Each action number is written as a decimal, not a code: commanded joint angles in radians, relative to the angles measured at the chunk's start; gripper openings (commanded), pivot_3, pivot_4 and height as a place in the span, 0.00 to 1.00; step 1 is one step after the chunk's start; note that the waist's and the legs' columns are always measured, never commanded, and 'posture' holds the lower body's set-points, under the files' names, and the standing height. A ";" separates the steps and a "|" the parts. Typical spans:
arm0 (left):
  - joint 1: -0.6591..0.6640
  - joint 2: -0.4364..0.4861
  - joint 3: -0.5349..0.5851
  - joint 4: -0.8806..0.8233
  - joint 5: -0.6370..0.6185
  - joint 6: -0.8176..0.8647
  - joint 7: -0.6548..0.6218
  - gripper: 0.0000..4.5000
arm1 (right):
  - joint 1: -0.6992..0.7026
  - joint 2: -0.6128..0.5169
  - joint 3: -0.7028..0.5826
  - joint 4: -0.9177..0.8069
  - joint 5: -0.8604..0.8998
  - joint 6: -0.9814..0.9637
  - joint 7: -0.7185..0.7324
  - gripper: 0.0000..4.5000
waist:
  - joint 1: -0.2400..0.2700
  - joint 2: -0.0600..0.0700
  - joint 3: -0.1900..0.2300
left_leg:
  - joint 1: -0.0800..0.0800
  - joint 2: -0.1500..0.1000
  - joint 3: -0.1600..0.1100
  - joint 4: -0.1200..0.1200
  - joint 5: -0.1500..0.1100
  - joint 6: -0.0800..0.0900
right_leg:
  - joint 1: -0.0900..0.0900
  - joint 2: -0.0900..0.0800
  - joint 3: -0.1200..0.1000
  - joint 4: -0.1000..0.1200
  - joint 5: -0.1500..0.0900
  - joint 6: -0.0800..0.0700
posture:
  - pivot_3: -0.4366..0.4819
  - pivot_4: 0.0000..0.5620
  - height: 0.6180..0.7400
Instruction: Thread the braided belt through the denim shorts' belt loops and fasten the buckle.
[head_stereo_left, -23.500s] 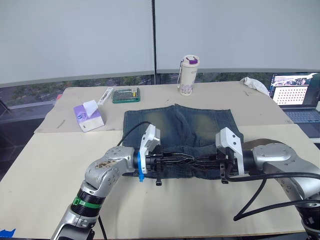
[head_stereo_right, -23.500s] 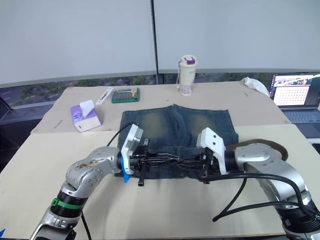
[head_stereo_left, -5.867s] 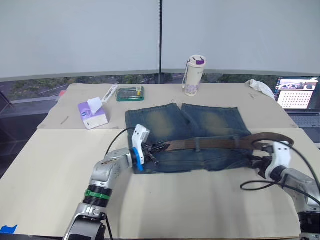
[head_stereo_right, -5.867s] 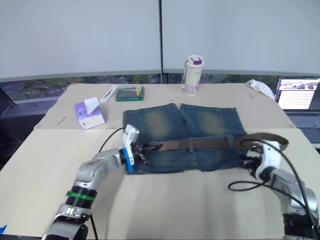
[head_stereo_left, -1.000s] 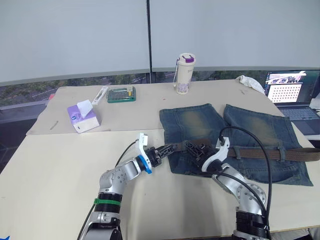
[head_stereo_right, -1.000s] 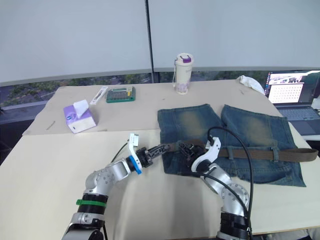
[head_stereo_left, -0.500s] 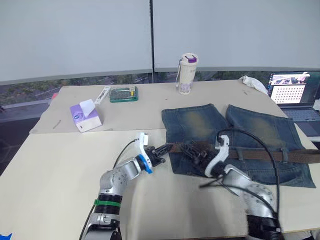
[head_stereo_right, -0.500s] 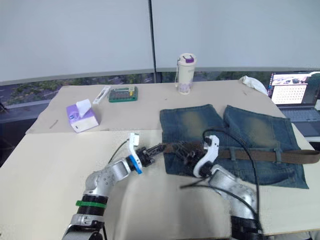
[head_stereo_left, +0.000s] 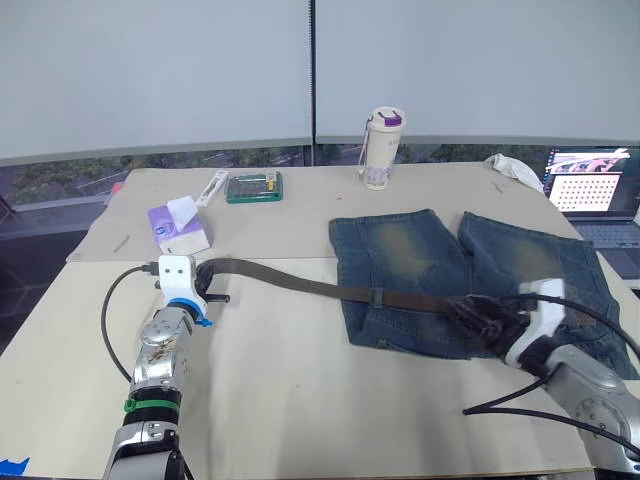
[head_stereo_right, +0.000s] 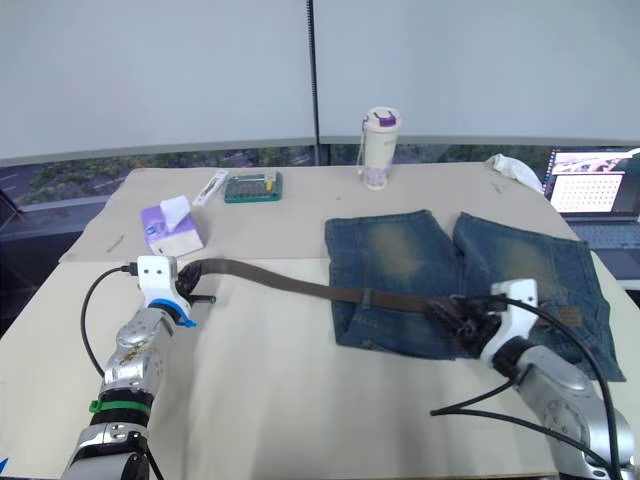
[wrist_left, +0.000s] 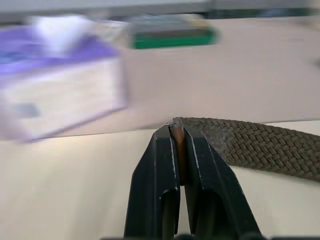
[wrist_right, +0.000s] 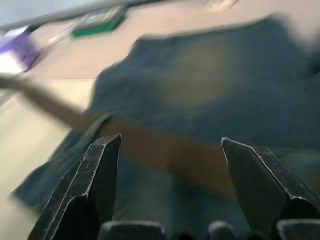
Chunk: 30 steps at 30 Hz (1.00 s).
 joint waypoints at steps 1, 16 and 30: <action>0.006 0.010 0.032 0.013 0.030 -0.008 0.091 0.00 | 0.011 -0.059 -0.156 0.074 -0.058 -0.067 -0.023 0.78 | 0.004 -0.001 0.000 | 0.000 0.000 0.000 0.000 0.000 0.000 | 0.000 0.000 0.000 0.000 0.000 0.000 | 0.48 0.27 1.00; -0.015 -0.020 0.002 0.041 0.026 -0.001 0.065 0.00 | 0.089 -0.236 -0.161 0.294 -0.303 -0.088 0.056 0.78 | -0.002 -0.002 0.002 | 0.001 0.001 0.003 -0.001 0.000 0.000 | 0.001 -0.001 0.000 0.000 0.000 0.000 | 0.48 0.27 1.00; -0.013 -0.003 -0.002 0.073 0.048 0.002 0.062 0.00 | 0.028 -0.256 -0.181 0.343 -0.294 -0.002 0.105 0.16 | -0.002 -0.002 0.002 | 0.001 0.001 0.003 -0.001 0.000 0.000 | 0.001 -0.001 0.000 0.001 0.000 0.000 | 0.48 0.27 1.00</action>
